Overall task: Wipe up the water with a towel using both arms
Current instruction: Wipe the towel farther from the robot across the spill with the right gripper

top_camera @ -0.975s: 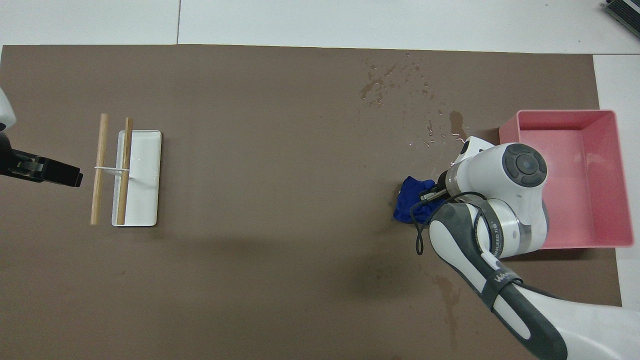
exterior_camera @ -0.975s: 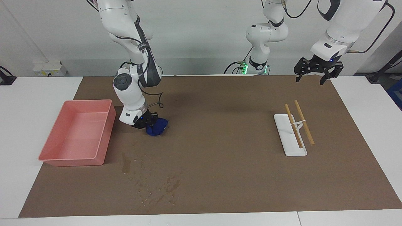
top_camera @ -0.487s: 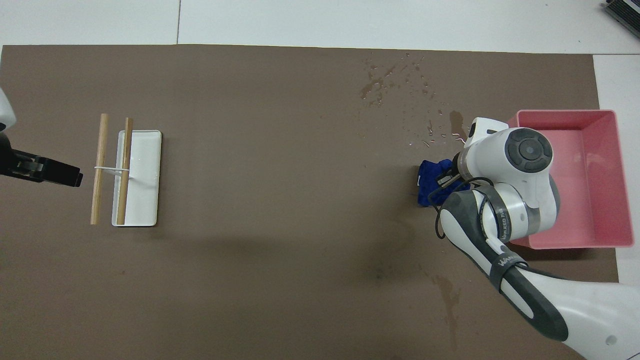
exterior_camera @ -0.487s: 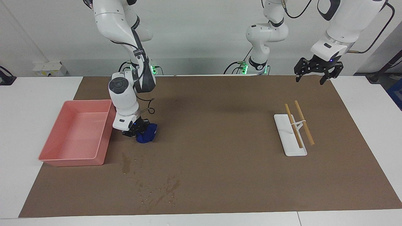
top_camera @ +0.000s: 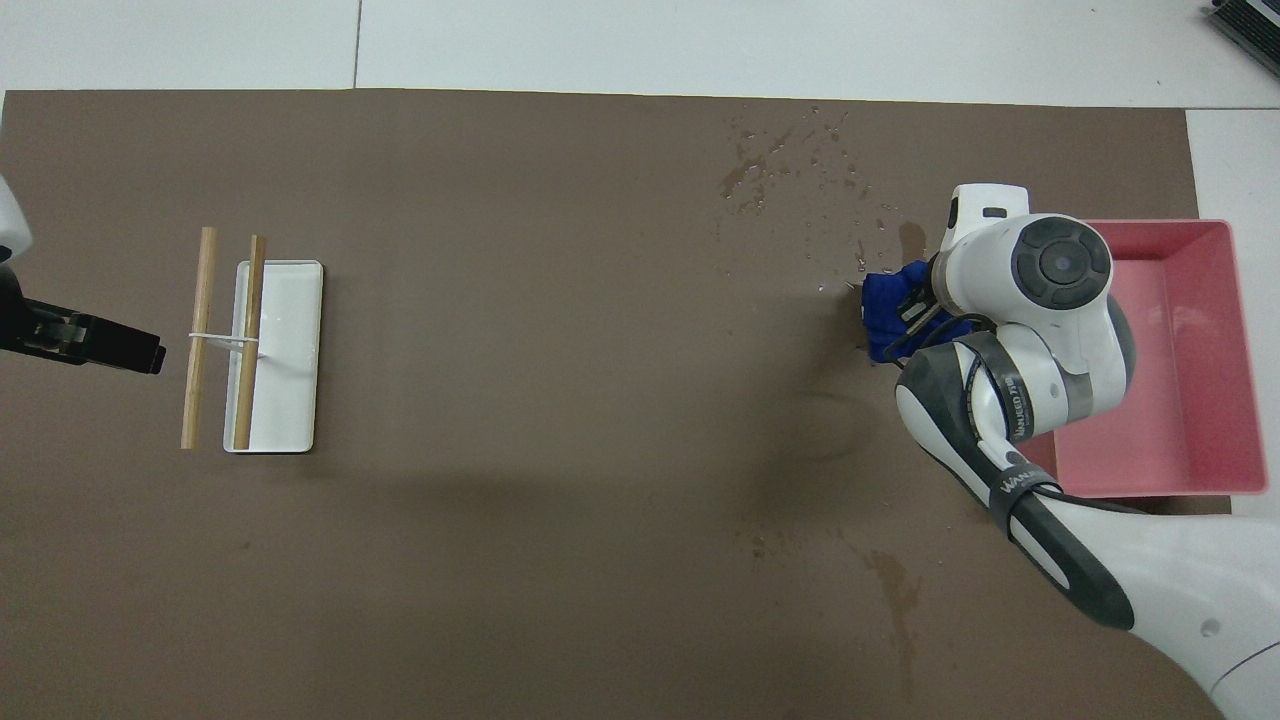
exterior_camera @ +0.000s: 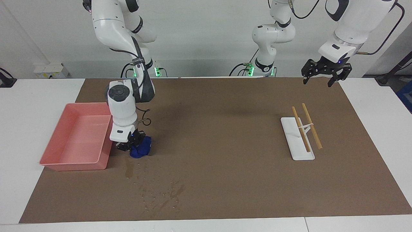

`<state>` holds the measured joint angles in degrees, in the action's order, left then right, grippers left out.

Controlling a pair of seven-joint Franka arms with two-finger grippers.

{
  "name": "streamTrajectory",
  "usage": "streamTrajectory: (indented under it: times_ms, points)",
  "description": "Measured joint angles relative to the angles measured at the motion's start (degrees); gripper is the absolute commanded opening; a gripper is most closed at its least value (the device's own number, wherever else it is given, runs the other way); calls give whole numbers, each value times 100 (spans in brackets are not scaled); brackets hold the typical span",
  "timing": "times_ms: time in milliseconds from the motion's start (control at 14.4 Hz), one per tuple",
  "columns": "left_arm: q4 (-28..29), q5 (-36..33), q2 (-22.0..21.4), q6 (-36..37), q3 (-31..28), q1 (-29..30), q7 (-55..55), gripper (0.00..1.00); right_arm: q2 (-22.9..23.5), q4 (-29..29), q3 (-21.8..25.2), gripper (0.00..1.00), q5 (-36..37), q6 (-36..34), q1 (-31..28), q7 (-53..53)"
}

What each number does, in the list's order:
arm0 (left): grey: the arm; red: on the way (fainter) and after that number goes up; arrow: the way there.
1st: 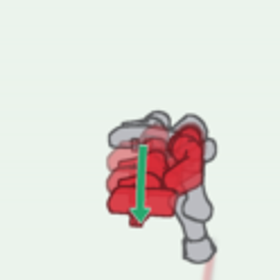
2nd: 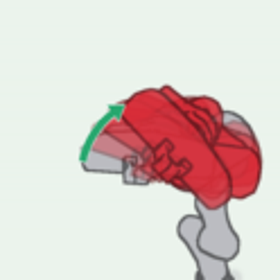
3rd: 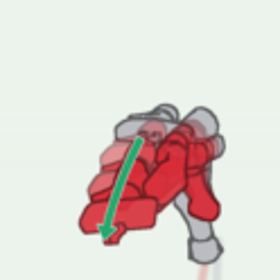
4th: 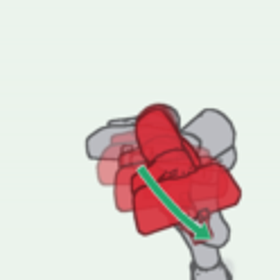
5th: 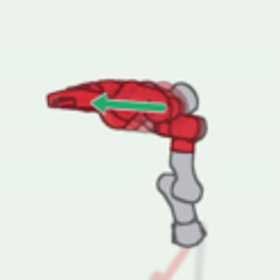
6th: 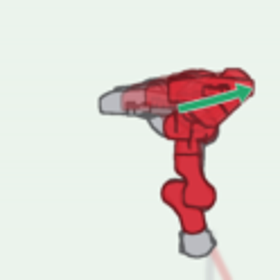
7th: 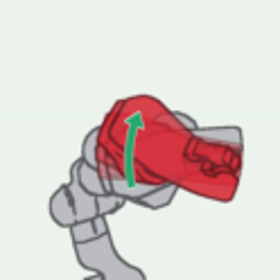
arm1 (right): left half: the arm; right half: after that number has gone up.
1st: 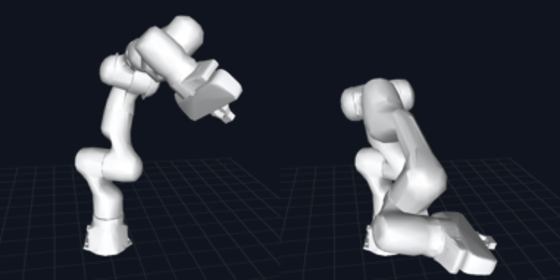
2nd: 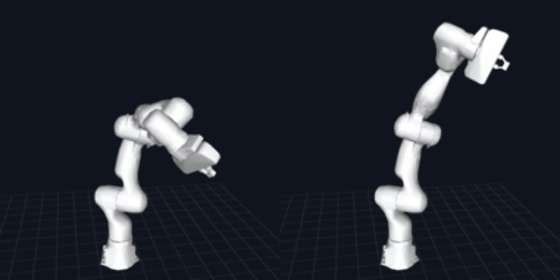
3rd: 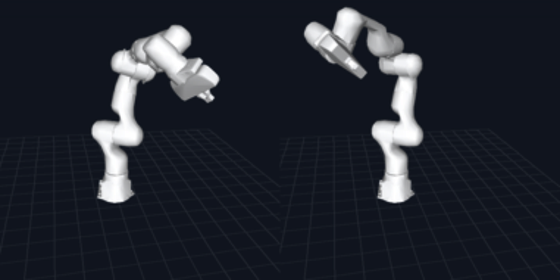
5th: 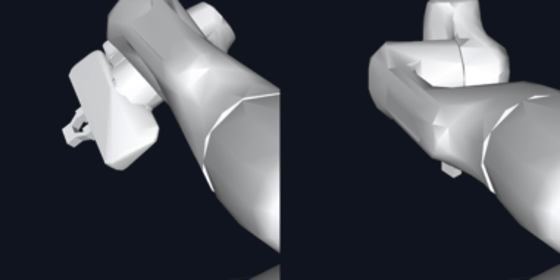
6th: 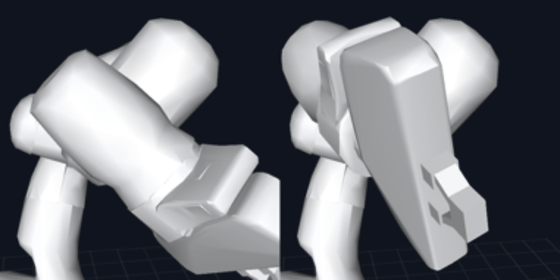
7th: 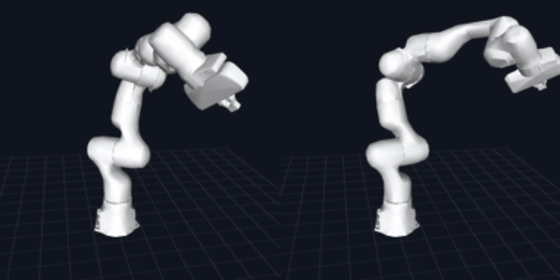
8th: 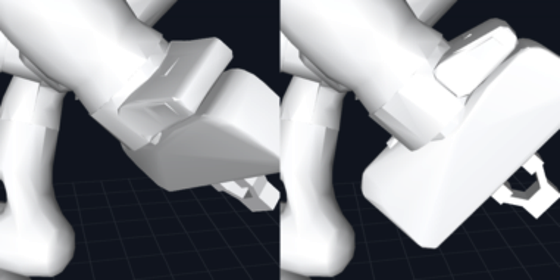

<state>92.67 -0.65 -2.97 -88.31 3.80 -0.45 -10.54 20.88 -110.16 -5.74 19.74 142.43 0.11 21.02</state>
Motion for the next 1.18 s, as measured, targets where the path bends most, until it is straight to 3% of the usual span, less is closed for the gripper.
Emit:
streamTrajectory:
  times_ms: [487, 766, 1184]
  points:
    - [0, 0, 0, 0, 0, 0, 0, 100, 213, 147, 16, 0, 857, 900, -159, 4]
    - [0, 0, 0, 0, 0, 0, 0, 100, 468, 597, 16, 0, 1305, 943, -191, 4]
    - [0, 0, 0, 0, 0, 0, 0, 100, 900, 1267, -2, 0, 1424, 972, -153, 29]
